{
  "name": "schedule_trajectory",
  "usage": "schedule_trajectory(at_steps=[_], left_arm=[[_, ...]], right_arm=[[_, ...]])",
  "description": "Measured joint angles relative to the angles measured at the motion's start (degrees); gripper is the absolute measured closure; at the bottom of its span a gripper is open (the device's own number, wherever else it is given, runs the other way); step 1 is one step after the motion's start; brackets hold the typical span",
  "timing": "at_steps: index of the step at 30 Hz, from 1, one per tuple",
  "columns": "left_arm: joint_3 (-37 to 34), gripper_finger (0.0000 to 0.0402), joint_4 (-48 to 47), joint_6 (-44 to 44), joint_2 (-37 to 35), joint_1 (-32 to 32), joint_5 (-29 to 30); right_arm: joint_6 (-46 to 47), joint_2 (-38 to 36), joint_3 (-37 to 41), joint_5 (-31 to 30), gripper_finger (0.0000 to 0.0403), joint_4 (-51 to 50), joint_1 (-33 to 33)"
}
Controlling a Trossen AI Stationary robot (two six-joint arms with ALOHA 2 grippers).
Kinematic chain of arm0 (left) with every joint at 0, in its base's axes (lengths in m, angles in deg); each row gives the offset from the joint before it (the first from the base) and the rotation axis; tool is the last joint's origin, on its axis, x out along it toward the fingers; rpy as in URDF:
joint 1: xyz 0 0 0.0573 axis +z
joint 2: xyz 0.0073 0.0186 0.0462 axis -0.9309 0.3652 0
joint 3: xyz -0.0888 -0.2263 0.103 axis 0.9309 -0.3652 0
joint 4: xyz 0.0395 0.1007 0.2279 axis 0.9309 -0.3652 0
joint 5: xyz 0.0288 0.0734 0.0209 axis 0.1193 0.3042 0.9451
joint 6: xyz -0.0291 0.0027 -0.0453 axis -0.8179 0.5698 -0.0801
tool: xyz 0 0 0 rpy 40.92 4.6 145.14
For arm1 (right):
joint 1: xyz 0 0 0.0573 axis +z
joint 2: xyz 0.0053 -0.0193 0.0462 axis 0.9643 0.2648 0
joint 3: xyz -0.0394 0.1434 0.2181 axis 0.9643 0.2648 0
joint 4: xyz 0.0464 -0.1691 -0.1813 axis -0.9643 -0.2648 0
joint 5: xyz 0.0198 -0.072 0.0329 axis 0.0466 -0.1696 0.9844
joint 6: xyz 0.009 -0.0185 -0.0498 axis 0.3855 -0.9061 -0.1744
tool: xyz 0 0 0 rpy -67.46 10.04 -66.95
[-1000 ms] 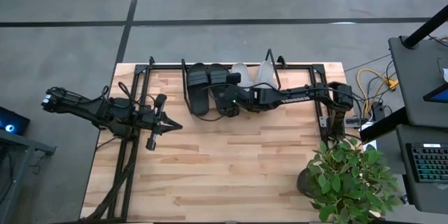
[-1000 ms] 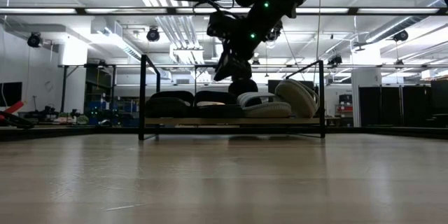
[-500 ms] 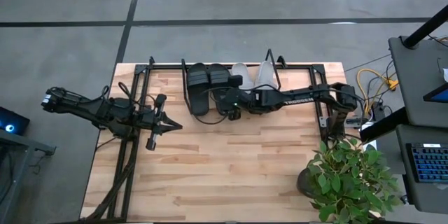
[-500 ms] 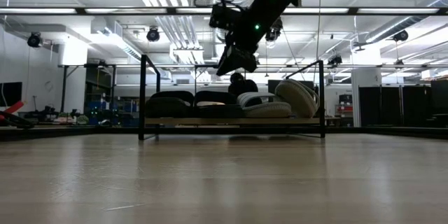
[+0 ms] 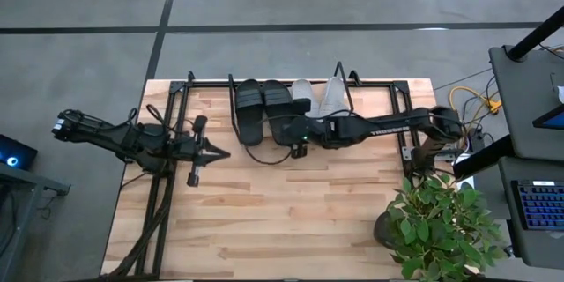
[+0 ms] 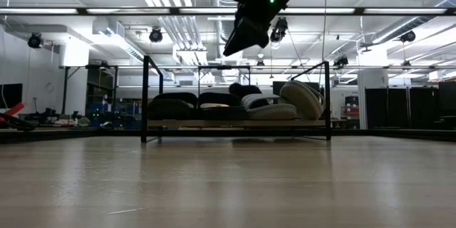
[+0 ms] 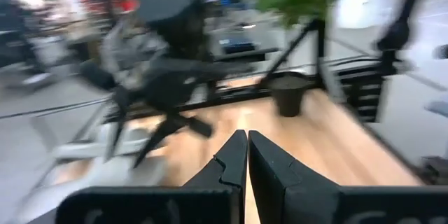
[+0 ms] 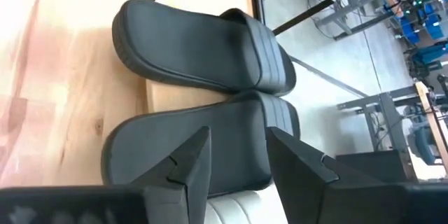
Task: Pick and place slides into the shelf
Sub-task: Adjust the black slide from the shelf
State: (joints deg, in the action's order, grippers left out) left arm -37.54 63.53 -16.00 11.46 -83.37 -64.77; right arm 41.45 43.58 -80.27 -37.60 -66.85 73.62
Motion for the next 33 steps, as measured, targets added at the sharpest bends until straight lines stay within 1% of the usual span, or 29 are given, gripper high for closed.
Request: schedule_trajectory(at_steps=[4, 6, 13, 16, 22, 29, 31, 33], left_arm=[[0.00, 0.0402, -0.10, 0.02, 0.73, 0.00, 11.17], [0.00, 0.0402, -0.06, 0.06, 1.23, 0.05, 13.91], [0.35, 0.0402, 0.09, 0.53, 2.18, 0.00, 14.04], [0.35, 0.0402, 0.02, 0.53, 2.27, 0.00, 14.05], [0.35, 0.0402, -0.02, 0.51, 2.20, 0.00, 14.09], [0.35, 0.0402, -0.03, 0.51, 2.25, 0.00, 14.09], [0.35, 0.0402, -0.01, 0.51, 2.29, 0.00, 14.09], [0.35, 0.0402, 0.02, 0.51, 2.25, 0.00, 14.09]], right_arm=[[1.53, -1.84, 0.00, -0.01, 0.0275, -1.81, 0.05], [2.28, -2.87, 0.02, -0.01, 0.0274, -2.80, 0.05], [3.22, -4.81, 0.08, -0.01, 0.0276, -4.02, 0.05], [3.39, -4.85, 0.15, -0.01, 0.0277, -4.15, 0.05], [4.91, -4.85, 0.20, -0.03, 0.0275, -7.77, 0.01], [6.44, -4.79, 0.36, 0.09, 0.0282, -9.92, 0.01], [7.07, -4.57, 0.72, 1.79, 0.0281, -9.54, 0.01], [7.62, -3.76, 1.04, 5.45, 0.0280, -8.34, -0.02]])
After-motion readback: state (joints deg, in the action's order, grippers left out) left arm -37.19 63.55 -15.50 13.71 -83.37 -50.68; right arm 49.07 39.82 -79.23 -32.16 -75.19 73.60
